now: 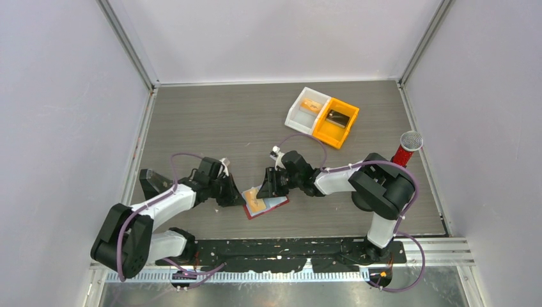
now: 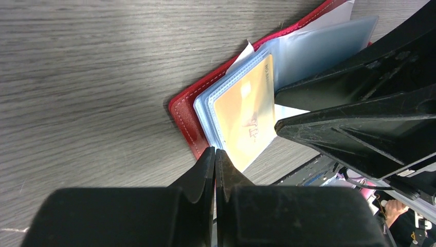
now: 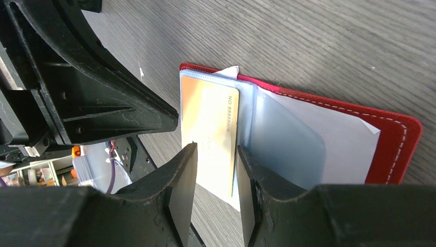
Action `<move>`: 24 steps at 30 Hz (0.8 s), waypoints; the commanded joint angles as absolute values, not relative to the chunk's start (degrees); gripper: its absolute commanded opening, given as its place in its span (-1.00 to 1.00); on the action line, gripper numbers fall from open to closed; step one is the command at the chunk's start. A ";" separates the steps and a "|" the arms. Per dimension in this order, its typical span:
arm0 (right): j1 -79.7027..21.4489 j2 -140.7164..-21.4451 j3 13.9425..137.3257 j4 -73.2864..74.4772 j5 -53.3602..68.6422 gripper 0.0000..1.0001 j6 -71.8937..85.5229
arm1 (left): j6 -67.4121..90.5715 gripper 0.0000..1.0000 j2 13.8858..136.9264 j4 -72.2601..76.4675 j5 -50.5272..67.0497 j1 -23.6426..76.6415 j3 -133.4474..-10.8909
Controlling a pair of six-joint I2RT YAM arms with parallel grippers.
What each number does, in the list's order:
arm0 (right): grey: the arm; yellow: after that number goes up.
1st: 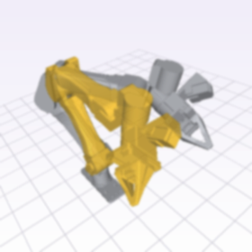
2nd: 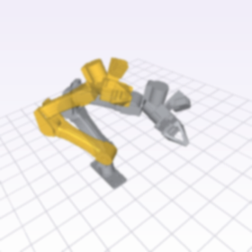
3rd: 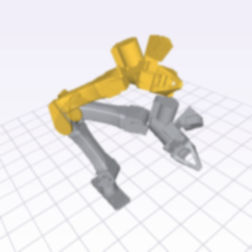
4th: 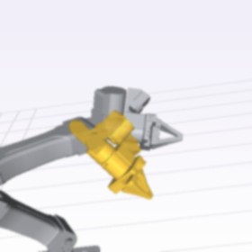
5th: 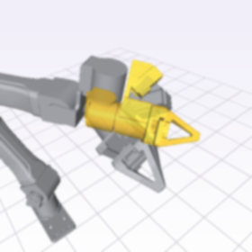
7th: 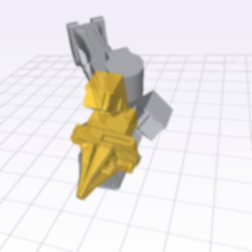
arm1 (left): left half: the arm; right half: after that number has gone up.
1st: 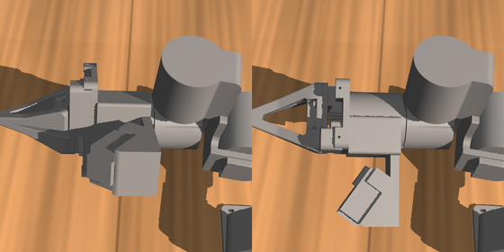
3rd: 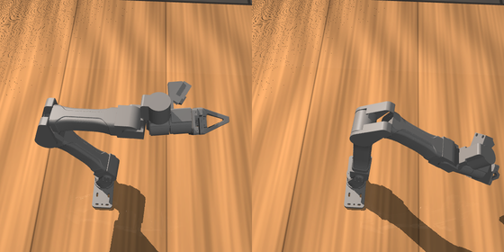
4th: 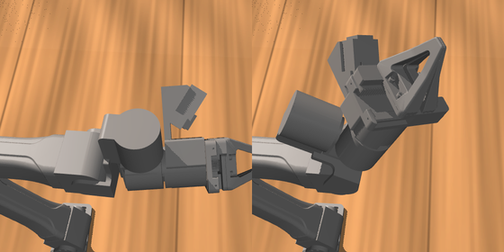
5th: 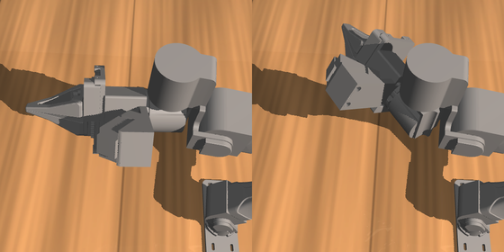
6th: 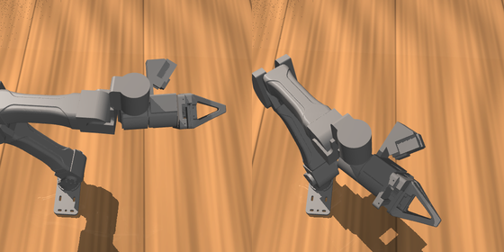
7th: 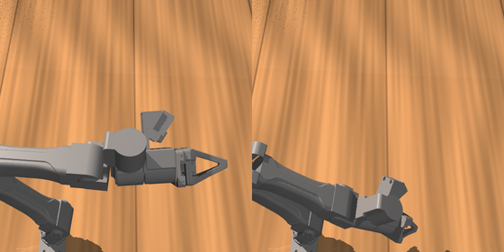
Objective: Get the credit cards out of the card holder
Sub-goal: Remove the credit card from the card holder.
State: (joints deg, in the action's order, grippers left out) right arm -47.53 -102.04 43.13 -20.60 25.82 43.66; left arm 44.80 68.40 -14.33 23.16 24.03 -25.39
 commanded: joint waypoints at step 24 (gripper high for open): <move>-46.01 -101.41 40.03 -28.40 29.31 -0.19 47.16 | 44.82 -1.00 75.91 -6.47 23.12 24.26 -23.08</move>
State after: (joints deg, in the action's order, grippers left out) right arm -46.30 -102.04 40.75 -24.95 27.77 46.04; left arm 46.04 73.76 -6.87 25.52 24.03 -25.15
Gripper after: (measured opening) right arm 0.412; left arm 0.010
